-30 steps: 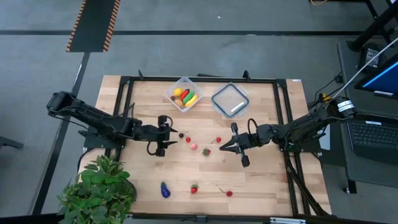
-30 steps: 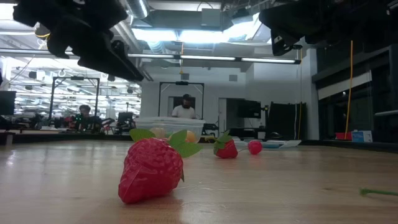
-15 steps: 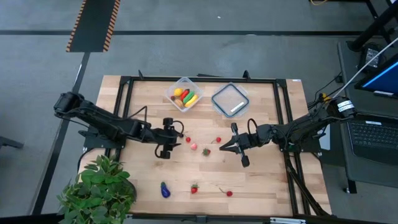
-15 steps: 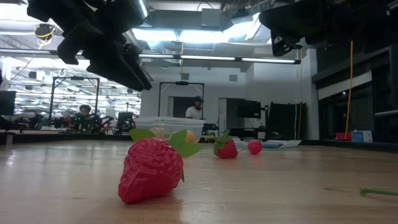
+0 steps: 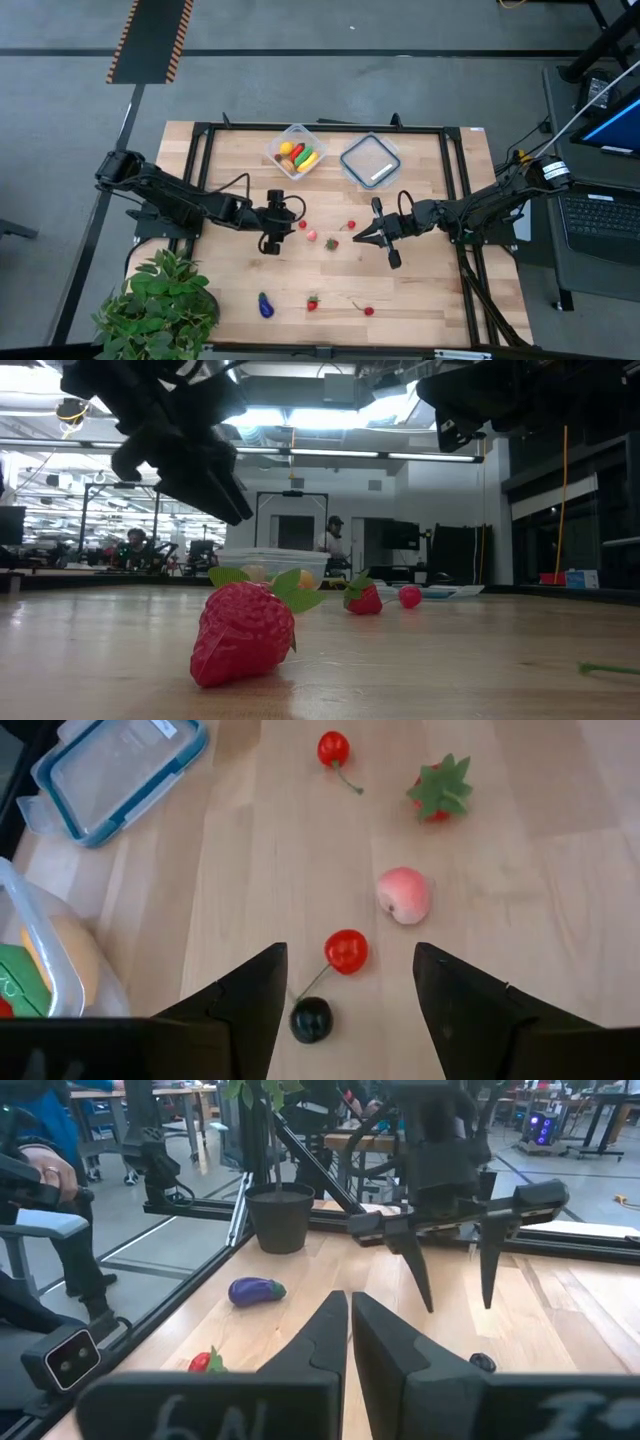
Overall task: Pick and placing Produce into tupperware
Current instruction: Put the black cherry into the transparent container
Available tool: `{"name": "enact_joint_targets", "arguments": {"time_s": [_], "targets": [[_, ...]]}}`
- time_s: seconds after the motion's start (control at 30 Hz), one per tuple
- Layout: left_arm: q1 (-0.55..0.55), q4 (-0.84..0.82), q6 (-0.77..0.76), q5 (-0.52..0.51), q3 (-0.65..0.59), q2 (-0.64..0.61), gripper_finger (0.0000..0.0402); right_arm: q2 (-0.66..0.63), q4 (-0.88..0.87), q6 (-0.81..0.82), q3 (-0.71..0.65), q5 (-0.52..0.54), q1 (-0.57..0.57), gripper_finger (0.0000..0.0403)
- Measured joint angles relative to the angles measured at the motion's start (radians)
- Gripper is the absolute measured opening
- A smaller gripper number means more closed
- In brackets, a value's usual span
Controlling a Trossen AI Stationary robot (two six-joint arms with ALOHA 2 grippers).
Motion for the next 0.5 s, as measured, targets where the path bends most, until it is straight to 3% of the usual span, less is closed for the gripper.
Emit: {"name": "enact_joint_targets", "arguments": {"time_s": [0.5], "targets": [[0.108,-0.041,-0.029,0.071,0.000,0.104,0.0204,0.000,-0.020,0.000,0.000,0.000,0.000,0.0023]]}}
